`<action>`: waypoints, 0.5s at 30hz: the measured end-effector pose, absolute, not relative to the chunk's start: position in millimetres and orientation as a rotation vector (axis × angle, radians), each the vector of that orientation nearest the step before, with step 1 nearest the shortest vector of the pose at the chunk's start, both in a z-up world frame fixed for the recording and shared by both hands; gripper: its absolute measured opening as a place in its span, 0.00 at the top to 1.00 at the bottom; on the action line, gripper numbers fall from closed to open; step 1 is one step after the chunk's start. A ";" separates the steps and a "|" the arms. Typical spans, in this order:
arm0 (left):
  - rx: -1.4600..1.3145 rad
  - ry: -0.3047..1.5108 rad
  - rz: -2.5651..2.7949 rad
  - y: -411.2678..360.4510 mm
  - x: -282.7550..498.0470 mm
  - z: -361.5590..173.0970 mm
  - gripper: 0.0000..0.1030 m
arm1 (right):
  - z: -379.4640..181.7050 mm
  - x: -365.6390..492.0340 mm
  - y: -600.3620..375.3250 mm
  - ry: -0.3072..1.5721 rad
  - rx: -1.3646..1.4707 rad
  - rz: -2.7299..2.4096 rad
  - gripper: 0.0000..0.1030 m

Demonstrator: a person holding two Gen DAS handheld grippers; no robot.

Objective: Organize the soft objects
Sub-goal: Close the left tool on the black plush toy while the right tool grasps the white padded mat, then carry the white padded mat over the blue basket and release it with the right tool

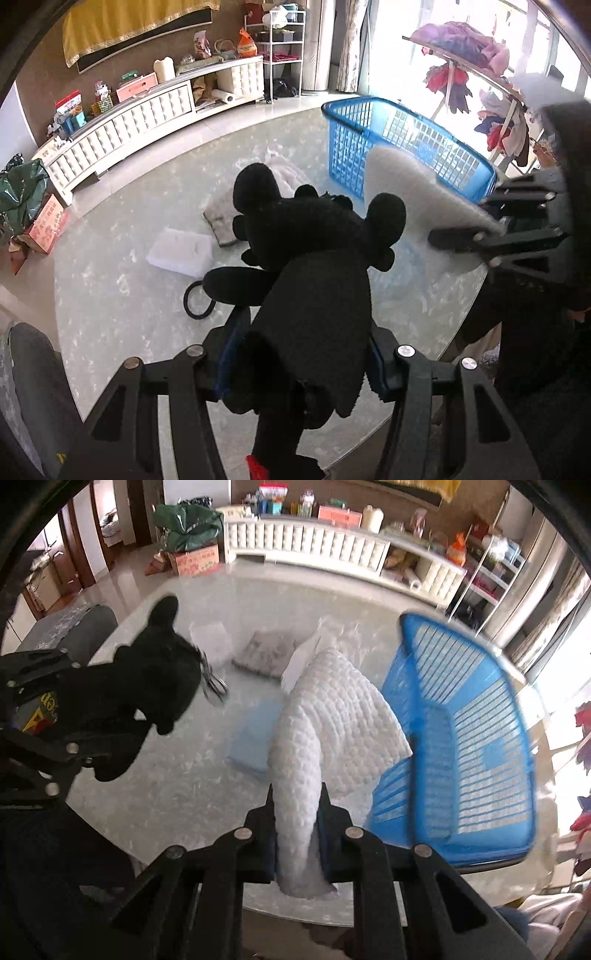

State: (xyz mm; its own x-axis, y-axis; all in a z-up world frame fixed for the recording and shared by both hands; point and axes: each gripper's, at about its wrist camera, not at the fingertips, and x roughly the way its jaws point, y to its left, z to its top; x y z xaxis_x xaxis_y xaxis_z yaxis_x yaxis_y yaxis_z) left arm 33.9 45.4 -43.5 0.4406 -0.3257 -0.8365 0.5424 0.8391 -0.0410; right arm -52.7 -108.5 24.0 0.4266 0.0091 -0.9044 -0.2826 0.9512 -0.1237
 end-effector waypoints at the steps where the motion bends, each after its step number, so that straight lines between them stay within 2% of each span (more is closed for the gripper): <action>1: 0.252 0.971 -0.541 41.7 35.0 -40.9 0.47 | 33.8 -54.4 -109.9 1.098 -0.288 0.182 0.85; 10: 0.244 0.939 -0.575 16.1 48.5 -31.2 0.47 | 93.9 -54.2 -149.4 0.995 -0.338 0.114 0.85; 15: 0.261 0.964 -0.582 6.7 55.1 -37.9 0.47 | 71.3 -30.0 -185.5 1.018 -0.403 0.035 0.85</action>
State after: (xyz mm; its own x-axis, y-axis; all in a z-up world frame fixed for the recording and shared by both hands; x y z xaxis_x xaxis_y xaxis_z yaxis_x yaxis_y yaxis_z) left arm 55.1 6.7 -37.9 0.4339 -0.3485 -0.8308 0.5731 0.8183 -0.0440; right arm -30.0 -185.5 71.3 0.5310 -0.1569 -0.8327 -0.2143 0.9259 -0.3111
